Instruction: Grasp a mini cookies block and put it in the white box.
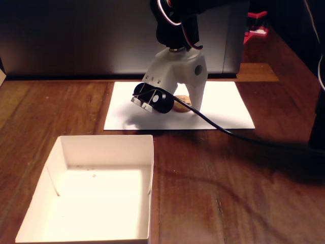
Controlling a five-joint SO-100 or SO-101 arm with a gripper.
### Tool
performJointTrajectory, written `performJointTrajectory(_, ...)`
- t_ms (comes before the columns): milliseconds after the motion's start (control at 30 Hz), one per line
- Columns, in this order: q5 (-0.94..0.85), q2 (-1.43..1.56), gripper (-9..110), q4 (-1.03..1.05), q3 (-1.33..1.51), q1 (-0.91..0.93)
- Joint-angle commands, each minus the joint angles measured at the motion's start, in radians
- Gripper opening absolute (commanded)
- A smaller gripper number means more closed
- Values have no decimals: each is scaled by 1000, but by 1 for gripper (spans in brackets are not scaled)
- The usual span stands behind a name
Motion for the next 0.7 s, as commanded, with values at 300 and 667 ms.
performJointTrajectory(300,11,15,30,-5,-72,-2)
performJointTrajectory(667,48,14,26,21,-69,3)
